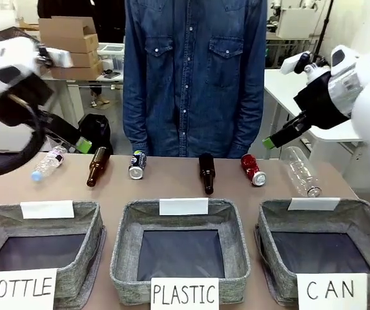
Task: Sort the can waste into the basket.
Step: Pick up the can waste from the table and place it in the right Fabric basket.
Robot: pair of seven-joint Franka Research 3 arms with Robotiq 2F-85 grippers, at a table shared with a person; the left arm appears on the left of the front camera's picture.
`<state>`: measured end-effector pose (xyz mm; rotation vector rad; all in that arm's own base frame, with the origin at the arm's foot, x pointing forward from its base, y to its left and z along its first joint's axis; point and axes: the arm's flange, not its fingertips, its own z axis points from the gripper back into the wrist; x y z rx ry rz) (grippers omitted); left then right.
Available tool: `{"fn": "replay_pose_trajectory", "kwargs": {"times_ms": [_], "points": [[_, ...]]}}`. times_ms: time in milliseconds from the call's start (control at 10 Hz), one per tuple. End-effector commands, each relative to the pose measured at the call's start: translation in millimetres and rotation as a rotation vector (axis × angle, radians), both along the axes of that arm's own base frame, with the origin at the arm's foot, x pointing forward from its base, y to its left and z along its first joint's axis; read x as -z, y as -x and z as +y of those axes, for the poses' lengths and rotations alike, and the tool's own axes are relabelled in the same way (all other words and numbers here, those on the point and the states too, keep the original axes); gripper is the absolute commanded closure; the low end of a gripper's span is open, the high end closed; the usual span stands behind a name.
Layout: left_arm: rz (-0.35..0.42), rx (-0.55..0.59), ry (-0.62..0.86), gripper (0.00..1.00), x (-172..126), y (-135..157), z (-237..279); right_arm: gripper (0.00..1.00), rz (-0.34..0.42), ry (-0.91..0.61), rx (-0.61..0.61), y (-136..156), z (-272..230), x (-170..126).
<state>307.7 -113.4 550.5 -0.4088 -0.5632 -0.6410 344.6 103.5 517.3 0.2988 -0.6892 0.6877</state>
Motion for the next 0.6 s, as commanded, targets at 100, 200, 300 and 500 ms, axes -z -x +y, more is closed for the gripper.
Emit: {"fn": "replay_pose_trajectory", "kwargs": {"times_ms": [100,200,300,500], "points": [[0.364,-0.031,0.565,0.0,20.3,-12.9,103.2,0.0,0.5,-0.634,0.139,19.5,-108.3,1.3],[0.427,-0.089,0.699,0.0,40.5,-20.2,130.6,0.0,0.541,-0.789,0.172,23.2,-134.7,5.3],[0.44,-0.141,0.829,0.0,53.5,-23.9,153.1,0.0,0.579,-0.878,0.209,24.7,-154.1,8.2],[0.453,-0.216,0.981,0.0,72.1,-28.4,178.6,0.0,0.569,-1.059,0.314,31.5,-190.8,16.3]]}}
